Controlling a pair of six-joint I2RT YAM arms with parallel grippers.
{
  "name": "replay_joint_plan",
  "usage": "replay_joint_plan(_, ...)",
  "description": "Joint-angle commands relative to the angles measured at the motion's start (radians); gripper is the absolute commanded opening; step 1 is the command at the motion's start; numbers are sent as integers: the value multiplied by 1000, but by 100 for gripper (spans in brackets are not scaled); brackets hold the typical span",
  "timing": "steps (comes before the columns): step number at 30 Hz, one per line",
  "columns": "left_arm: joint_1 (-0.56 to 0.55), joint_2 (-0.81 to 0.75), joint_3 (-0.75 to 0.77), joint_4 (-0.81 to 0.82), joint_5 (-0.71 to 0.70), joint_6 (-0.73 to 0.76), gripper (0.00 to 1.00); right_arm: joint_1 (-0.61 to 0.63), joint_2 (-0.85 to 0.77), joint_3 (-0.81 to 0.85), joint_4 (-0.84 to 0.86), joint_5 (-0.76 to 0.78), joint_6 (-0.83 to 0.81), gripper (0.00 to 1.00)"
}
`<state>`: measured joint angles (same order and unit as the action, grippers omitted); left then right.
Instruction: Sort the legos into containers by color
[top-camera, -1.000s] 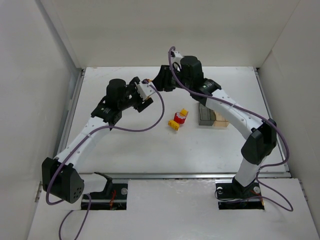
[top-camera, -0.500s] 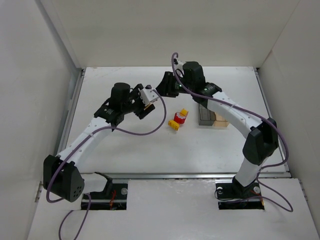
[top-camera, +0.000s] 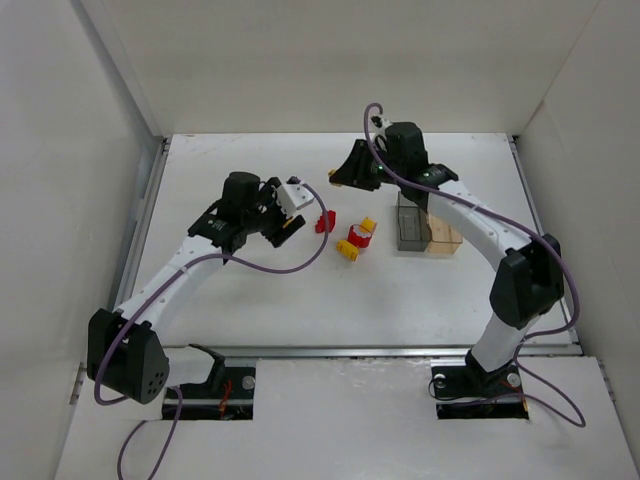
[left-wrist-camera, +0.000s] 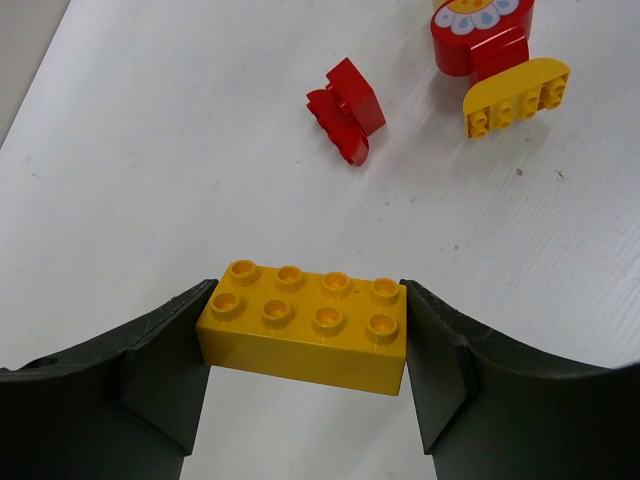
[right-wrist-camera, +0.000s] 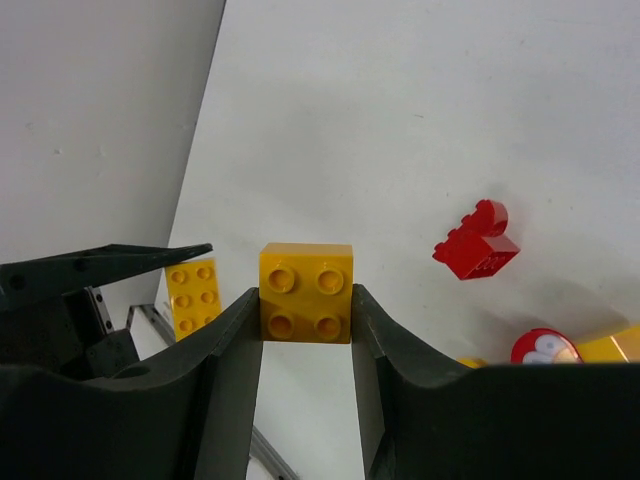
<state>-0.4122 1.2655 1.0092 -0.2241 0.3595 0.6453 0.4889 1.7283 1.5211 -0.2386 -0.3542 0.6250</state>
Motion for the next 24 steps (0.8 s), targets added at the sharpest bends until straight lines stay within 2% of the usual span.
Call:
replay_joint_plan(1,1,-8,2,8,1,-10,0,-27,-49,-4,-2,14,-22,0)
replay_joint_plan(6,1,-8,2,8,1,-21,0,-101,-84,-35,-118,79,-89,0)
replay_joint_plan(8,1,-8,-7,8,1,-21,0,-139,-98,-35,-186,194,-122,0)
replay_joint_plan(10,1,-8,-8,20,1,-30,0,-173,-98,-35,-276,251,-165,0)
replay_joint_plan(15,1,-8,-26,32,1,-39,0,-231,-53,-67,-375,407,-237,0)
replay_joint_plan(23,1,-8,-35,52,1,-58,0,-243,54,-76,-395,420,-257,0)
replay_joint_plan(24,1,-8,-35,52,1,-58,0,-243,80,-76,-395,420,-257,4)
